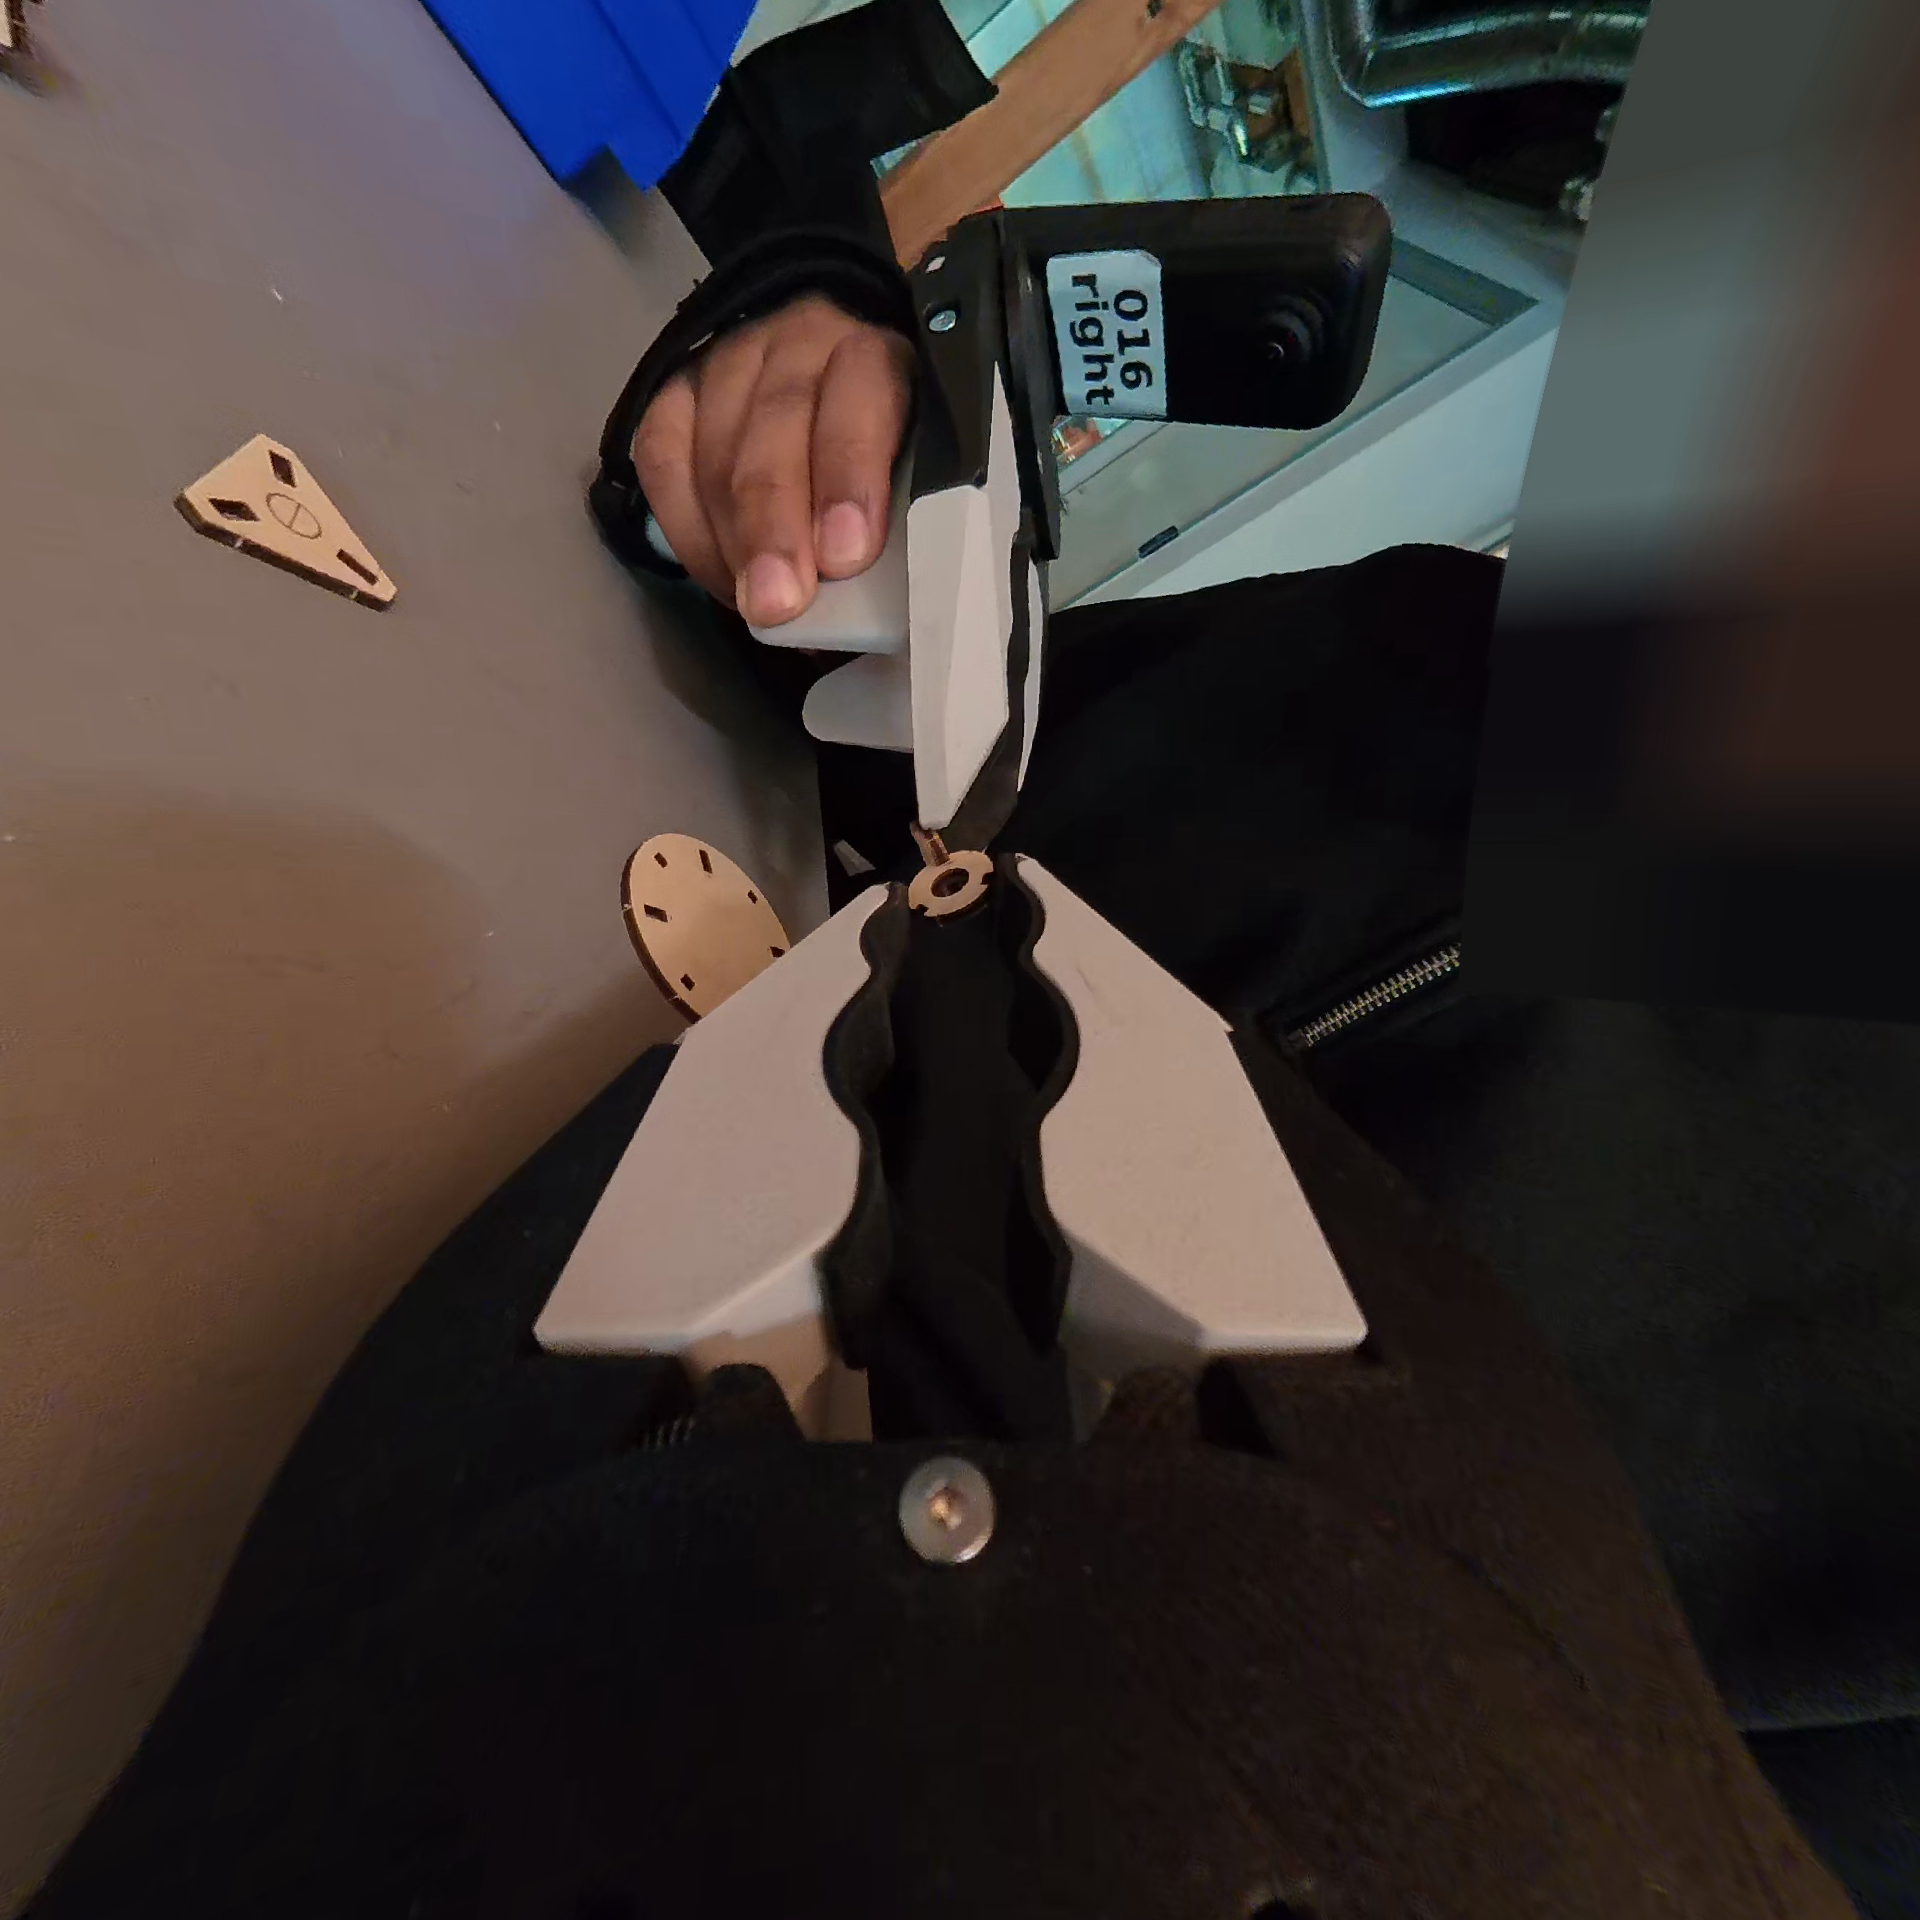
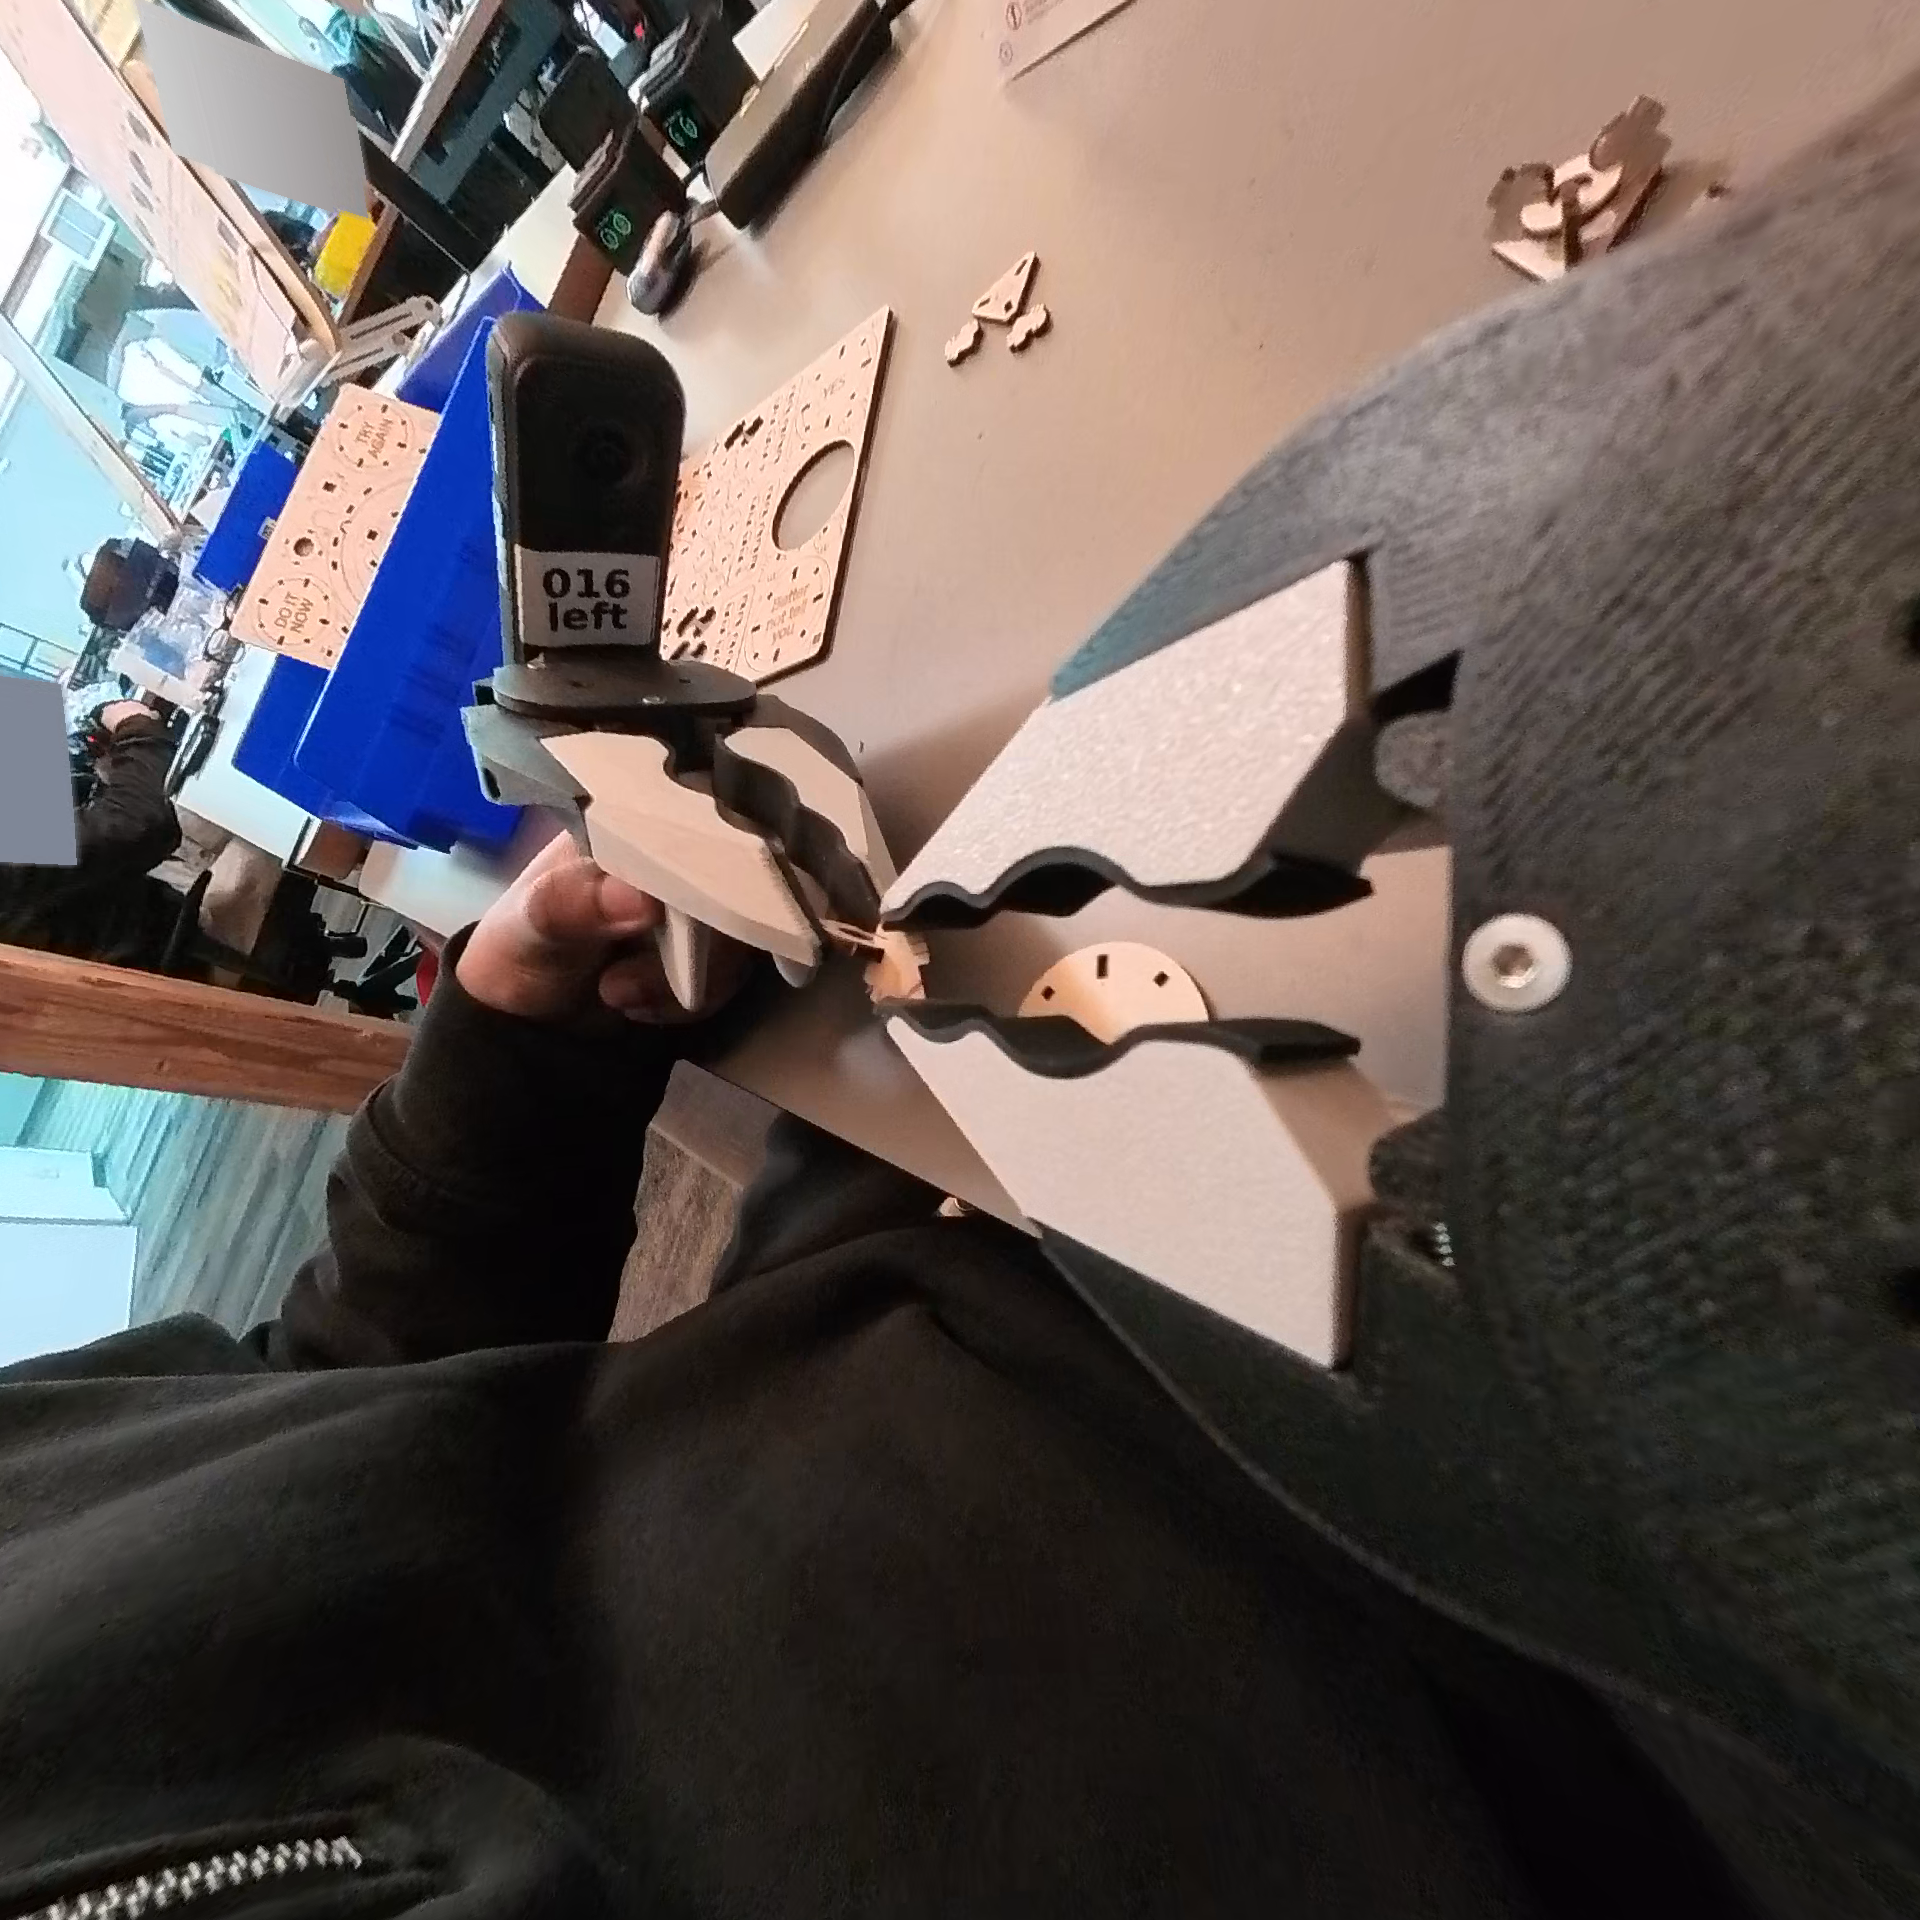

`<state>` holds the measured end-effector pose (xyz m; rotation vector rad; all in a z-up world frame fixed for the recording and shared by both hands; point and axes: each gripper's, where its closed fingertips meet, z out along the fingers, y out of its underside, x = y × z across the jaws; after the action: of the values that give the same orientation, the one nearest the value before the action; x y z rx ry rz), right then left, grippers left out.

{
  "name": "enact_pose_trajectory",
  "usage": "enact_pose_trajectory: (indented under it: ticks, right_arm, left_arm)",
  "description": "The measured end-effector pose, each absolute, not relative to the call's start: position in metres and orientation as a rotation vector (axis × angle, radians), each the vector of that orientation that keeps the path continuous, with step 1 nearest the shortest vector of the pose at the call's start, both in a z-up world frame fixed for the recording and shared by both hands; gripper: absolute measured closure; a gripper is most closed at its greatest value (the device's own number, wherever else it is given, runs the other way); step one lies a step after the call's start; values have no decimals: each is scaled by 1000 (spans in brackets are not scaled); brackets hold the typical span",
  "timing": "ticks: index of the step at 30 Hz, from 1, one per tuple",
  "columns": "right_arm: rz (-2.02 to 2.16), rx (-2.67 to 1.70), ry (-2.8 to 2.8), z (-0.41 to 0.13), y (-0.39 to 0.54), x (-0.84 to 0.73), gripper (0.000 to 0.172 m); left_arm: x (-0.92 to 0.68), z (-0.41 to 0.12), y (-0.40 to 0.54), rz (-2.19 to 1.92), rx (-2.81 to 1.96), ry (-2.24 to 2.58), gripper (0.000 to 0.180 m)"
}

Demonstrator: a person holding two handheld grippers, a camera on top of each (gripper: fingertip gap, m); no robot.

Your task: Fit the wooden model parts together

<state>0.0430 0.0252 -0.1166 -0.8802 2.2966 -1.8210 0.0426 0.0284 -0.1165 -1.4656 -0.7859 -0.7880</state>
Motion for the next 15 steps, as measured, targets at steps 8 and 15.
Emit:
enact_pose_trajectory:
  ticks: [8,15]
  right_arm:
    - [-1804,-880,2298,-118,26,44,161]
    - [-1809,-867,2302,-117,25,43,161]
  left_arm:
    - [43,-118,29,-791,-1472,-791,164]
    - [41,-117,29,-784,-1460,-796,163]
